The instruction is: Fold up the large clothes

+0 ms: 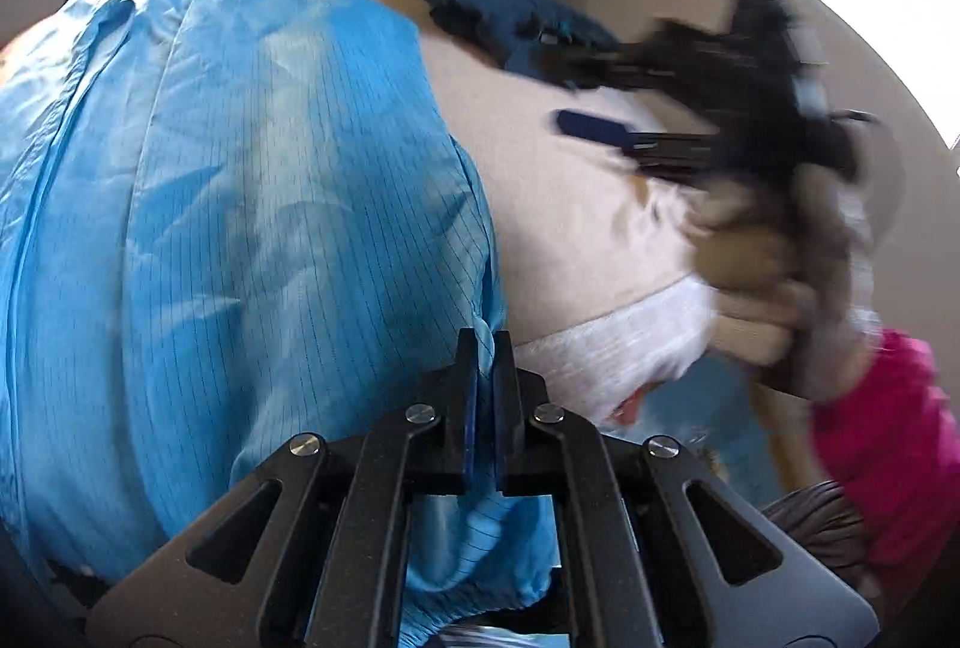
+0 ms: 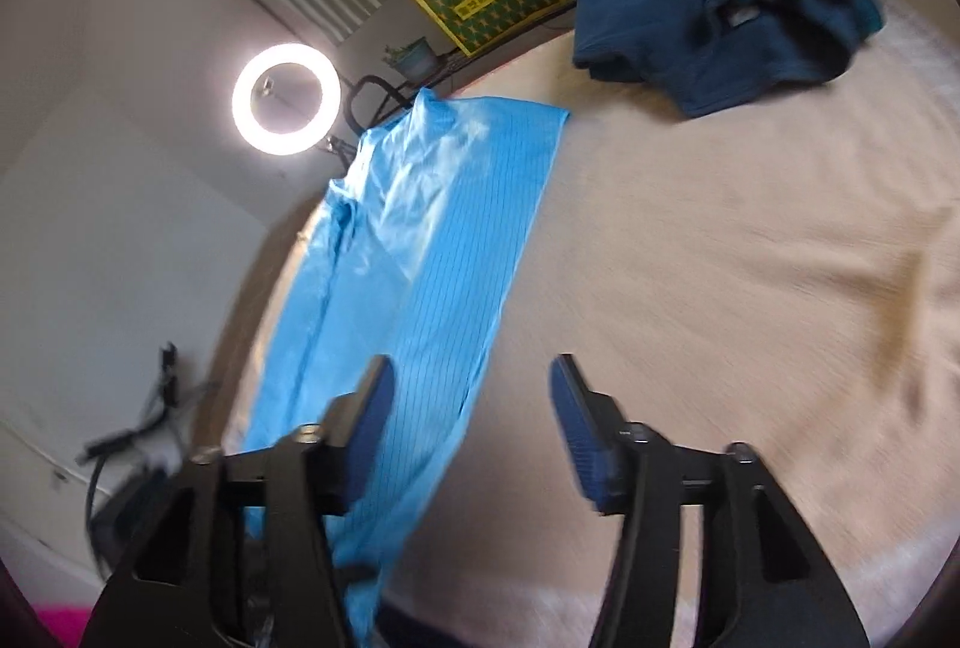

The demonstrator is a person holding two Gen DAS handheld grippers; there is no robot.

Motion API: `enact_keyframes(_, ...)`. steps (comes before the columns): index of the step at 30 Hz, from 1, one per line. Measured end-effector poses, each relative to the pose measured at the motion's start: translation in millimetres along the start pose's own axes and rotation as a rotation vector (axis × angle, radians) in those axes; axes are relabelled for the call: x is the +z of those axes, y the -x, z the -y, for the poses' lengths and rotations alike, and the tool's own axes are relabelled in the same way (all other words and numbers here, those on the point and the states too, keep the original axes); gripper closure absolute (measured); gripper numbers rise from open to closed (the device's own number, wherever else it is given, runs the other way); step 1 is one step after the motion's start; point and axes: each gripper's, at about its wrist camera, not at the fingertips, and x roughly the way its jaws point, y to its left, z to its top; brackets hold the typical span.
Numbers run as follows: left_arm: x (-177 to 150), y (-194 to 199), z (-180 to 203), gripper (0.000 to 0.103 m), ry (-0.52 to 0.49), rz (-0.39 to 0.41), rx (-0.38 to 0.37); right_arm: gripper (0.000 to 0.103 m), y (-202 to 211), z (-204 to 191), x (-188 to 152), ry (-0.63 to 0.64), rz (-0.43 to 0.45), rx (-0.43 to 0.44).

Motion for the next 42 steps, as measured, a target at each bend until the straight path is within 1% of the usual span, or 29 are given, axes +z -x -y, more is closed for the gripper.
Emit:
enact_keyframes(1, 0.5, 6.0, -0.4, 0.102, 0.010, 0.012, -0.012, 0.045, -13.5, 3.1, 7.1, -0.026, -0.007, 0.006)
enact_keyframes(4, 0.9, 16.6, -2.8, 0.103, 0.041, 0.035, -0.042, 0.045, -43.7, 11.1, 21.9, -0.078, -0.006, -0.018)
enact_keyframes(6, 0.5, 21.7, -3.8, 0.103, 0.055, 0.047, -0.053, 0.045, -66.2, 17.3, 31.7, -0.119, -0.023, -0.031)
enact_keyframes(8, 1.9, 21.0, -4.8, 0.103, 0.047, 0.059, -0.032, 0.045, -83.1, 19.2, 40.4, -0.129, -0.035, -0.073)
enact_keyframes(10, 1.8, 13.7, -4.1, 0.103, 0.031, 0.045, -0.017, 0.045, -92.3, 19.1, 46.0, -0.118, -0.045, -0.112)
enact_keyframes(12, -1.3, 3.6, -1.6, 0.102, 0.014, 0.030, -0.001, 0.045, -98.4, 15.7, 50.2, -0.103, -0.081, -0.122)
enact_keyframes(14, -4.8, -12.1, 3.7, 0.102, -0.010, 0.004, 0.019, 0.045, -93.3, 9.2, 51.7, -0.063, -0.093, -0.103)
enact_keyframes(15, -7.3, -21.0, 7.3, 0.097, -0.028, -0.023, 0.037, 0.045, -84.2, 4.8, 52.1, -0.029, -0.089, -0.083)
enact_keyframes(16, -9.8, -28.1, 10.9, 0.091, -0.046, -0.047, 0.041, 0.045, -78.4, 3.9, 51.8, -0.012, -0.083, -0.080)
enact_keyframes(18, -16.4, -36.8, 18.9, 0.056, -0.086, -0.070, 0.071, 0.045, -57.2, 6.8, 50.2, 0.017, -0.056, -0.082)
enact_keyframes(19, -19.8, -39.5, 24.3, 0.050, -0.112, -0.068, 0.093, 0.045, -45.6, 13.4, 48.7, 0.004, -0.040, -0.083)
enact_keyframes(20, -21.8, -42.1, 28.6, 0.047, -0.135, -0.068, 0.110, 0.045, -35.8, 21.3, 47.6, -0.015, -0.031, -0.079)
enact_keyframes(21, -23.4, -45.2, 33.2, 0.047, -0.159, -0.068, 0.134, 0.045, -29.3, 28.0, 49.2, -0.034, -0.023, -0.076)
enact_keyframes(23, -27.7, -53.5, 44.4, 0.047, -0.232, -0.067, 0.198, 0.045, -8.2, 45.5, 50.7, -0.079, 0.016, -0.072)
enact_keyframes(25, -32.3, -57.6, 49.9, 0.047, -0.291, -0.046, 0.229, 0.045, 10.5, 60.1, 51.7, -0.121, 0.057, -0.066)
enact_keyframes(26, -32.8, -58.5, 50.5, 0.058, -0.306, -0.031, 0.243, 0.045, 15.7, 63.6, 52.0, -0.136, 0.068, -0.062)
enact_keyframes(27, -32.8, -58.5, 49.5, 0.082, -0.313, -0.020, 0.256, 0.044, 21.1, 69.7, 51.2, -0.154, 0.079, -0.054)
enact_keyframes(28, -30.4, -59.3, 46.8, 0.091, -0.317, -0.012, 0.259, 0.044, 23.2, 74.1, 50.2, -0.168, 0.083, -0.051)
enact_keyframes(29, -26.3, -57.7, 41.1, 0.096, -0.290, -0.017, 0.230, 0.044, 24.1, 76.9, 49.2, -0.177, 0.084, -0.050)
enact_keyframes(31, -16.5, -49.8, 24.1, 0.100, -0.175, -0.028, 0.140, 0.044, 17.3, 76.3, 50.7, -0.182, 0.073, -0.048)
enact_keyframes(32, -11.5, -41.2, 12.3, 0.100, -0.092, -0.017, 0.078, 0.044, 10.5, 73.6, 50.1, -0.175, 0.058, -0.046)
enact_keyframes(34, -4.7, -22.1, -3.7, 0.100, 0.028, 0.014, 0.000, 0.044, -5.0, 64.2, 48.2, -0.152, 0.025, -0.038)
enact_keyframes(35, -2.7, -12.4, -7.4, 0.100, 0.061, 0.031, -0.025, 0.044, -15.0, 58.2, 47.1, -0.140, 0.005, -0.032)
enact_keyframes(38, -0.3, 9.3, -11.7, 0.100, 0.110, 0.079, -0.061, 0.044, -42.6, 44.1, 42.7, -0.128, -0.053, -0.011)
enact_keyframes(40, 0.2, 18.4, -12.6, 0.100, 0.123, 0.096, -0.074, 0.044, -66.7, 34.9, 39.7, -0.138, -0.097, 0.001)
enact_keyframes(42, -1.1, 23.2, -10.5, 0.100, 0.131, 0.106, -0.086, 0.044, -84.2, 28.6, 39.6, -0.157, -0.120, 0.013)
